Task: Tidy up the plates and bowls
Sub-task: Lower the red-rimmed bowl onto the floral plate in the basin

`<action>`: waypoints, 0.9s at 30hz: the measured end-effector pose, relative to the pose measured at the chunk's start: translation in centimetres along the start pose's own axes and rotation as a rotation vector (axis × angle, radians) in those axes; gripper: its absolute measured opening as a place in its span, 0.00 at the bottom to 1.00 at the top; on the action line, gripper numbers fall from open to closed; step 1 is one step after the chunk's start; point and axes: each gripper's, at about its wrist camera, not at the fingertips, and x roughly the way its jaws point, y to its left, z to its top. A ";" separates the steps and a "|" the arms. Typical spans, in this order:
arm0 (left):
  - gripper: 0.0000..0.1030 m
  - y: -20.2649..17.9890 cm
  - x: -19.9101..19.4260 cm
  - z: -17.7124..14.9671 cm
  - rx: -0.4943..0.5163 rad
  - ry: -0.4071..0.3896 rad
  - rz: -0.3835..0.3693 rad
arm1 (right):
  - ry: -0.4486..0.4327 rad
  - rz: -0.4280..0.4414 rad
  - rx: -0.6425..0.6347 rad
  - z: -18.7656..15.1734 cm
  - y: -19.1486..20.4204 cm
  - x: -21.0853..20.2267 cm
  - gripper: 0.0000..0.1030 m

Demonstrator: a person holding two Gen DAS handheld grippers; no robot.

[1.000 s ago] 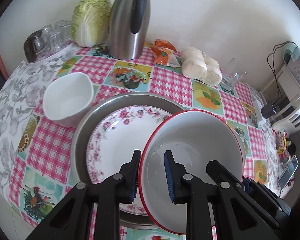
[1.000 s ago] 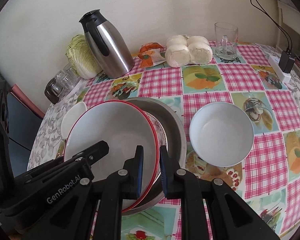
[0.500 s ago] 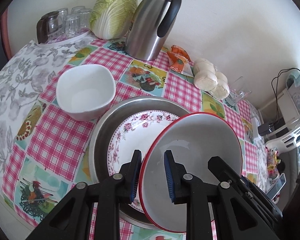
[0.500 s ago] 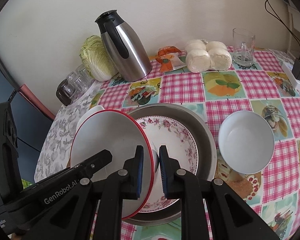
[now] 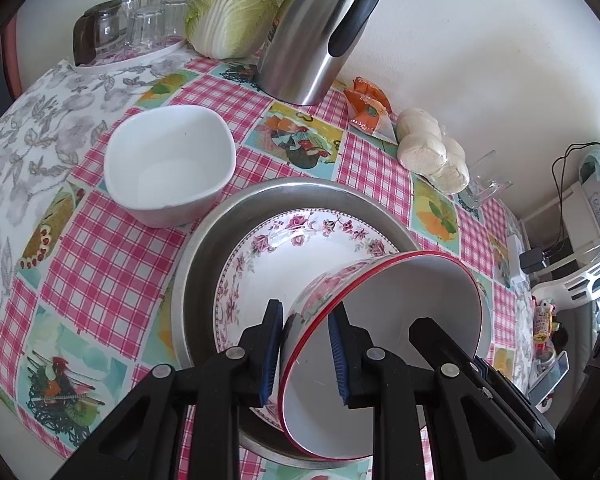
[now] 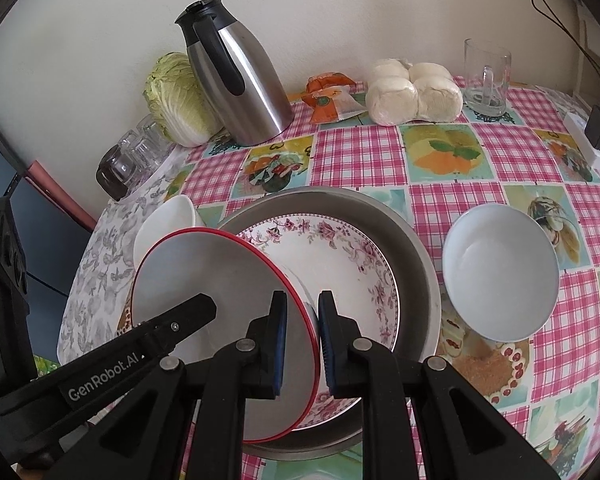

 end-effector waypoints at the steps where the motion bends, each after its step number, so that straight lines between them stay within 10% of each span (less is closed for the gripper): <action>1: 0.25 0.0 0.2 0.0 -0.003 0.004 0.001 | 0.000 0.000 0.000 0.0 0.0 0.0 0.16; 27: 0.32 0.1 3.2 0.6 -0.027 0.050 0.040 | 0.062 -0.001 0.056 0.3 -1.4 3.3 0.19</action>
